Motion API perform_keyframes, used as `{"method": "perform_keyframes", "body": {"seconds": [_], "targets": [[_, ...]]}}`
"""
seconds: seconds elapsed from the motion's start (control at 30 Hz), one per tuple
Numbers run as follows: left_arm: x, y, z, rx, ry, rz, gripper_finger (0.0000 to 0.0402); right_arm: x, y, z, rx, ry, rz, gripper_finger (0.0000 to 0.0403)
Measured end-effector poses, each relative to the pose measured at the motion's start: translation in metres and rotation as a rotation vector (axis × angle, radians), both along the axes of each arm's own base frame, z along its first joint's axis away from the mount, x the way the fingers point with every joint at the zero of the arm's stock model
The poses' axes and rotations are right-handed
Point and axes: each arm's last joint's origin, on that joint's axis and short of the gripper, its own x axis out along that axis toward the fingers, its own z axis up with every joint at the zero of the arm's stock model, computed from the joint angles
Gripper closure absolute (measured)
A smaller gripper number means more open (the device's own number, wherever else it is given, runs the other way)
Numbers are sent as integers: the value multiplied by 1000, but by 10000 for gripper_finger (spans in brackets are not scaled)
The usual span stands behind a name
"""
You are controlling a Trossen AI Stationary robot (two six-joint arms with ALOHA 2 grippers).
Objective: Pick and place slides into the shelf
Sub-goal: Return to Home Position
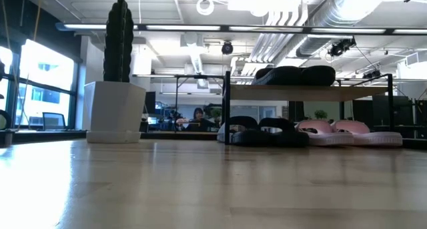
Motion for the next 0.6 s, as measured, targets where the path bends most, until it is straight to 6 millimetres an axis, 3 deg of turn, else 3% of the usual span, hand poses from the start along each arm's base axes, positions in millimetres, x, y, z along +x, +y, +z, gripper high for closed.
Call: {"method": "perform_keyframes", "body": {"seconds": [0.23,0.37,0.6], "targets": [[-40,-9,-25,-2,-18,88,401,31,-1,-52,58,-176,92,403],[-81,-19,-46,3,-172,170,401,37,-2,-64,55,-168,81,403],[-149,-33,-103,-63,-392,360,401,41,-3,-73,25,-211,52,403]]}}
